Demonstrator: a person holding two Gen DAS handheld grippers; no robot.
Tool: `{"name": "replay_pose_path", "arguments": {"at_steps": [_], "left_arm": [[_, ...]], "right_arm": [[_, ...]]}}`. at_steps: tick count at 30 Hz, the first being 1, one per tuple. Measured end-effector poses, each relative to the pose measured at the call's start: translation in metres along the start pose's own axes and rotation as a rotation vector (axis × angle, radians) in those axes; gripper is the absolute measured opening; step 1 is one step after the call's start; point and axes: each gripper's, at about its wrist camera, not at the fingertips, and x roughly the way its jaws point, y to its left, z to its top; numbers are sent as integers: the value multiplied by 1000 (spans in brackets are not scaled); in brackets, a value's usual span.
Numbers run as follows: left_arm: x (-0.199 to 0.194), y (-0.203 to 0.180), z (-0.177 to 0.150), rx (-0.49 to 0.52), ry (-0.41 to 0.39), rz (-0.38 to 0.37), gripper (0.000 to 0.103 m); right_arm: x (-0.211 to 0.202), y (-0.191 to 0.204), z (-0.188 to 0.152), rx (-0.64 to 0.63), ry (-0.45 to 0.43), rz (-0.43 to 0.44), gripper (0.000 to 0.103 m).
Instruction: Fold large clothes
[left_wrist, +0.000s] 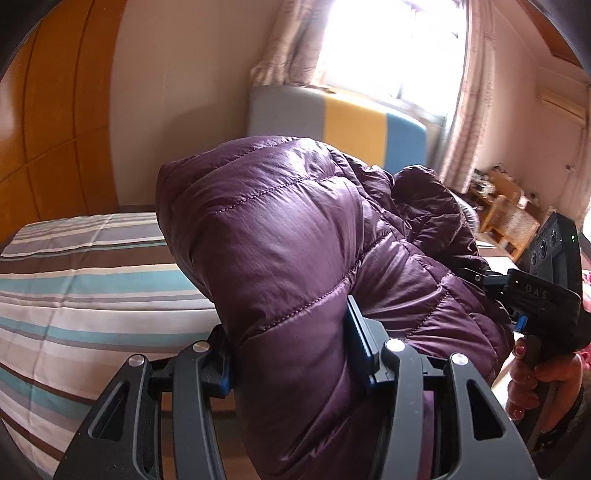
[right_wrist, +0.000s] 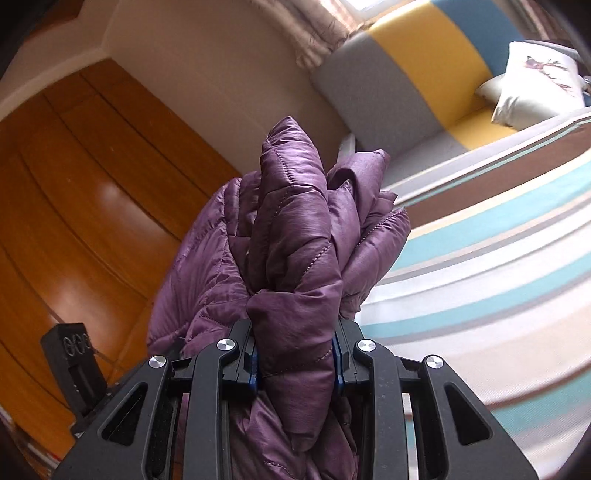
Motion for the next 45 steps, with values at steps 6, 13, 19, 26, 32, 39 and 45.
{"name": "replay_pose_path", "arguments": {"at_steps": [6,13,19,26,32,39,45], "left_arm": [[50,50,-20,-72,89,77,64],[37,48,-32,-70,53,91,71],[-17,30,-39,-56,-55,81,77],[-17,17,-63,15,44,148,72],[-12,28,-75,-58,86,105,73],[-36,24,-62,-69,9,101,79],[-23,29,-20,-76,-6,191,79]], "right_arm": [[57,-5,-15,-37,86,-116,32],[53,-5,-14,-45,115,-170,46],[11,3,-26,-63,53,-159,56],[14,32,-57,-171,159,-144,24],[26,0,-65,-59,185,-139,24],[-21,16,-37,-119,18,-137,33],[15,49,19,-262,3,-246,33]]}}
